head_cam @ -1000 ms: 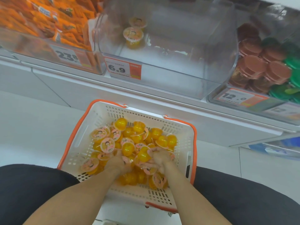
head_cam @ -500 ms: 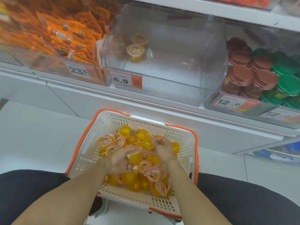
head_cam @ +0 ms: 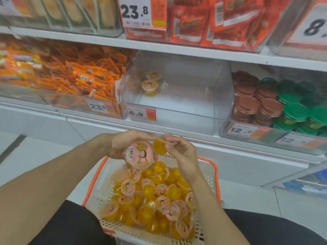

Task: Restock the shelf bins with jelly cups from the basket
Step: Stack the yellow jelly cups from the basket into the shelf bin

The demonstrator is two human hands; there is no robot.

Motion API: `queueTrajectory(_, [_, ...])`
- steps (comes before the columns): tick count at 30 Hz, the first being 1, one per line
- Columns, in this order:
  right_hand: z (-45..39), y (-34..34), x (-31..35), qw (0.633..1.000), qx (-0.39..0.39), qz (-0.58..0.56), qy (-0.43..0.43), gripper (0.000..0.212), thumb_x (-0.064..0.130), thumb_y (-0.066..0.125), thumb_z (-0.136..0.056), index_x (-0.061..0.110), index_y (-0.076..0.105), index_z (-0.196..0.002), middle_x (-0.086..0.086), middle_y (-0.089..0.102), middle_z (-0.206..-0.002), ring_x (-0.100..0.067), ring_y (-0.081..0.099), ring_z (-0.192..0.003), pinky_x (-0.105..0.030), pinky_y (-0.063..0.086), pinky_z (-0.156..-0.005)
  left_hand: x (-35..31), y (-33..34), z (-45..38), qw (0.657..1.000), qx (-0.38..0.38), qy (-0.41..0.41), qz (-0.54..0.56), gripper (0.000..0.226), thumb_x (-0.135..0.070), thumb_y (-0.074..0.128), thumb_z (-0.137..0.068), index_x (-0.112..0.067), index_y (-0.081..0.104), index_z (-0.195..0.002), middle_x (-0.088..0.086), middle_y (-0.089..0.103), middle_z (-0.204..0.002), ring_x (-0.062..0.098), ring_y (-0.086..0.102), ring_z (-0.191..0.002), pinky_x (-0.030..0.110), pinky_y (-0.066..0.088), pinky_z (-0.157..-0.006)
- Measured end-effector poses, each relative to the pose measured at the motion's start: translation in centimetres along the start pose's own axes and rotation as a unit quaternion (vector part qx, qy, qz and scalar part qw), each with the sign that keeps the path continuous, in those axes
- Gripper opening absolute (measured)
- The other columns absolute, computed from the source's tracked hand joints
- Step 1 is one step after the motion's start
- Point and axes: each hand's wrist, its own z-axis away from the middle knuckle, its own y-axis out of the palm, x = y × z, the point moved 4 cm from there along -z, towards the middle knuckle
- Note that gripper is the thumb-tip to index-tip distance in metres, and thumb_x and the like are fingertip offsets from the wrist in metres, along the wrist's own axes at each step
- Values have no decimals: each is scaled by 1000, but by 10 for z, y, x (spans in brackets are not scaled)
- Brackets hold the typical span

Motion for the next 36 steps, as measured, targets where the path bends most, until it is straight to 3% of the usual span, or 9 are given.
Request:
queueTrajectory(3, [5,6,18,998,-7,9,-68,21,-10,70,-84,-5,68,-104,-13,68,-122,-22,66,-114,-32,55,-88,6,11,2,997,-64,26,40,89,-80,54,-75,-6,65,-123,13,67,-78,27,62,-54,27,45,-41])
queueTrajectory(7, [9,22,35,988,-17,72,-135,25,-5,78,-78,0,71,-101,-10,67,-122,-23,65,-115,-40,55,-91,0,23,2,969,-143,133,151,48,-55,48,-95,-16,66,-117,2,70,-75,14,66,-54,25,50,-46])
queueTrajectory(12, [9,29,64,986,31,99,-131,34,13,78,-82,8,66,-114,-5,66,-121,-22,64,-114,-33,54,-89,2,10,4,963,-163,187,108,41,-51,55,-92,-20,68,-115,-6,74,-100,13,68,-95,37,46,-96])
queueTrajectory(15, [1,22,67,1000,-18,16,-12,36,7,71,-87,6,60,-121,-3,69,-116,-17,71,-93,-28,56,-79,0,4,12,961,-166,197,100,29,-37,44,-101,-19,67,-98,-10,73,-86,7,68,-81,28,46,-82])
queueTrajectory(17, [-6,17,67,999,-41,4,32,34,18,71,-83,6,64,-115,-10,67,-99,-21,68,-75,-30,55,-71,-5,3,18,956,-179,215,92,30,-31,42,-102,-17,67,-91,-7,73,-81,6,67,-74,22,47,-73])
queueTrajectory(21, [-16,24,77,996,34,71,41,26,27,72,-78,7,68,-95,-14,56,-64,-21,47,-49,-32,43,-53,-4,-3,23,948,-193,247,55,31,-39,55,-94,-12,69,-97,-2,73,-89,7,66,-86,21,45,-82])
queueTrajectory(27, [-42,47,117,975,123,182,16,18,17,71,-81,4,64,-91,-14,57,-62,-15,48,-45,-24,43,-48,-8,-8,25,936,-174,277,131,37,-45,57,-92,-14,73,-104,10,72,-93,18,66,-83,31,49,-76])
queueTrajectory(32, [-102,54,134,987,16,143,69,9,2,60,-95,5,61,-87,-7,53,-59,-14,43,-46,-26,41,-47,-24,-11,23,879,-215,308,292,35,-33,55,-90,-4,66,-107,18,62,-82,33,60,-67,30,47,-46])
queueTrajectory(36, [-162,64,102,962,-10,220,164,17,6,54,-100,8,58,-83,-8,50,-64,-13,39,-50,-26,38,-49,-26,-15,19,839,-286,287,365,27,-20,48,-95,2,63,-101,19,63,-81,29,63,-64,28,46,-44])
